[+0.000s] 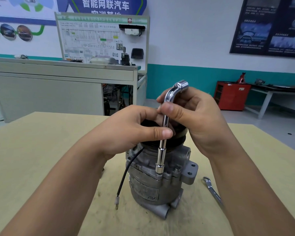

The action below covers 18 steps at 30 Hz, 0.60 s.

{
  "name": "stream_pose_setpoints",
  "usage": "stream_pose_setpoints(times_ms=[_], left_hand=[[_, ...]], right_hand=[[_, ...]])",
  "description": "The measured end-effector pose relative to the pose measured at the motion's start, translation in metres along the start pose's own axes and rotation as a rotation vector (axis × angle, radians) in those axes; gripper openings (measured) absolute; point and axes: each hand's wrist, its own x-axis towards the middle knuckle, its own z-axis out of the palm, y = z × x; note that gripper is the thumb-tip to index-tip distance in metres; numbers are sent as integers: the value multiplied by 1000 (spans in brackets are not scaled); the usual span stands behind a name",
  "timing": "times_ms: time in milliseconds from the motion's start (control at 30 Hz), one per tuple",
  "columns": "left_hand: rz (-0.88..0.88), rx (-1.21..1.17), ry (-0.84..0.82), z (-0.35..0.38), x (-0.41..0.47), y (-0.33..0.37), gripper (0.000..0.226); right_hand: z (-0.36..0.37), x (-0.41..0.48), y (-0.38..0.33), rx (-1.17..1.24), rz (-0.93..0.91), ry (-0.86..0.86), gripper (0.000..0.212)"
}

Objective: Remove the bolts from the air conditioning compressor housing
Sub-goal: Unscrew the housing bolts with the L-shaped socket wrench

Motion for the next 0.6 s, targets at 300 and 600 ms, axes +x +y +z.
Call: stream_pose_setpoints(times_ms=[300, 600], left_hand=[[-14, -15, 54, 2, 0, 3, 67], [-9, -83, -17, -1, 1, 1, 23]], right_hand=[[0, 1, 0, -55, 20, 35, 11], [-3, 1, 2, -113, -24, -95, 24]])
